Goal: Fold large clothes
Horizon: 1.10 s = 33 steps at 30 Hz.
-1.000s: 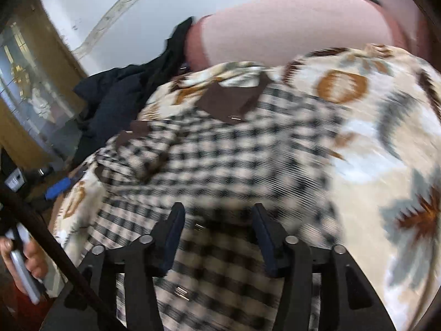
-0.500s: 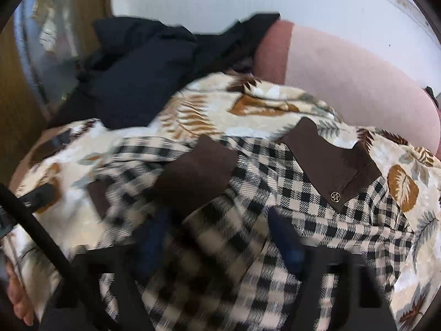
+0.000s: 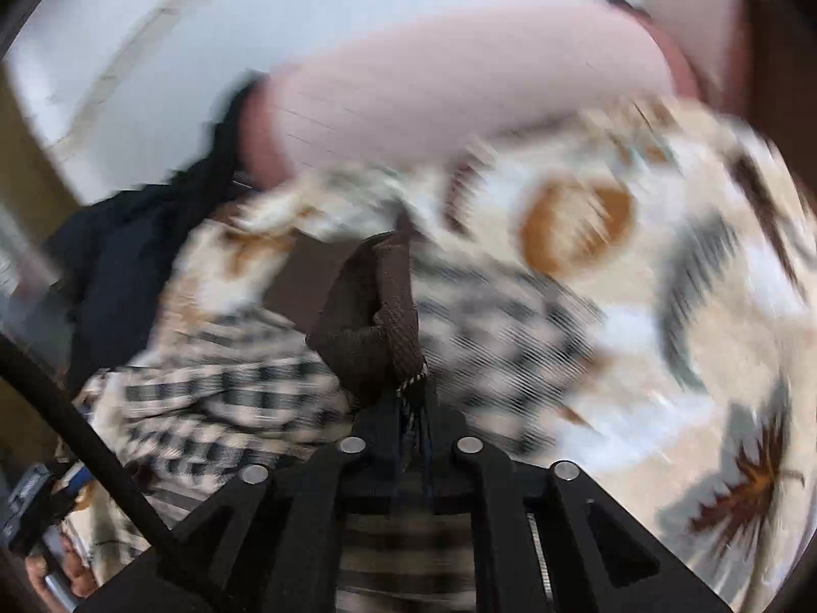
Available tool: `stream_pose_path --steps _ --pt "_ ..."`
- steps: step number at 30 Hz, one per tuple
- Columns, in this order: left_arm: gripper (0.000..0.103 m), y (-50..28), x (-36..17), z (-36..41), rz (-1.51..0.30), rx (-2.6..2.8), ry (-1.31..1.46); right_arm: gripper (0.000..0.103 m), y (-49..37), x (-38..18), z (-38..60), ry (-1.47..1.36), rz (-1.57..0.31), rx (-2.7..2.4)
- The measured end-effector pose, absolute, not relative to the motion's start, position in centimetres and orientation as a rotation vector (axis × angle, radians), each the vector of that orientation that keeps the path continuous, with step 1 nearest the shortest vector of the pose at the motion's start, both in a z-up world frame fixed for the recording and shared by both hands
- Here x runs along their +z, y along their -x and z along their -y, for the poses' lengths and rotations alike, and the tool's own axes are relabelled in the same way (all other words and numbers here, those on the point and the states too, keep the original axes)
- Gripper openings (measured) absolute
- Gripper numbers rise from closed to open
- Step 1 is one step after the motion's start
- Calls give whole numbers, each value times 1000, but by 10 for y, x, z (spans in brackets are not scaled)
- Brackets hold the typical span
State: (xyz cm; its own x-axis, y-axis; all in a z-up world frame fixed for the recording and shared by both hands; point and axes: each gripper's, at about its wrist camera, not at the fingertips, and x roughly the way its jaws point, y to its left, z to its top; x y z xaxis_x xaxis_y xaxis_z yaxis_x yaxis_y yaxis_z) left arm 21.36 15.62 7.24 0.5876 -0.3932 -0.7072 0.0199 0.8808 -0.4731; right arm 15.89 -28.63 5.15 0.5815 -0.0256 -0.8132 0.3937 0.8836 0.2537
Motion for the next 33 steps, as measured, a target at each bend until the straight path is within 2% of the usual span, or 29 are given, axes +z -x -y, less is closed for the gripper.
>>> stream_pose_path --steps 3,6,9,10,11,12,16,20,25,26,27,28,33 --pt "69 -211 69 -140 -922 -276 406 20 -129 53 308 -509 -854 -317" --pt "69 -215 64 -121 -925 -292 357 26 -117 79 297 -445 -775 -301" --pt "68 -222 57 -104 -933 -299 309 43 -136 98 265 -384 -785 -153" --pt "52 -226 52 -99 -963 -311 296 48 -144 102 251 -368 -795 -94" --pt "39 -230 46 -94 -1008 -327 293 48 -155 106 233 -351 -810 -29" --pt "17 -232 40 -91 -1053 -341 297 49 -169 110 210 -324 -831 46" --pt "17 -227 36 -91 -1063 -322 292 67 -212 118 118 -168 -905 284" --pt "17 -222 32 -99 -1063 -328 362 67 -248 110 34 73 -958 375" --pt "17 -222 27 -106 -1052 -341 403 67 -283 80 -8 241 -1041 392" --pt "17 -222 26 -107 -1051 -341 409 59 -290 69 -13 295 -1082 386" --pt "17 -222 26 -108 -1052 -342 411 42 -296 61 -17 335 -1115 381" --pt "17 -223 25 -108 -1052 -342 415 4 -303 54 -19 361 -1157 376" --pt "17 -227 23 -110 -1057 -333 432 4 -348 60 -16 331 -1105 276"
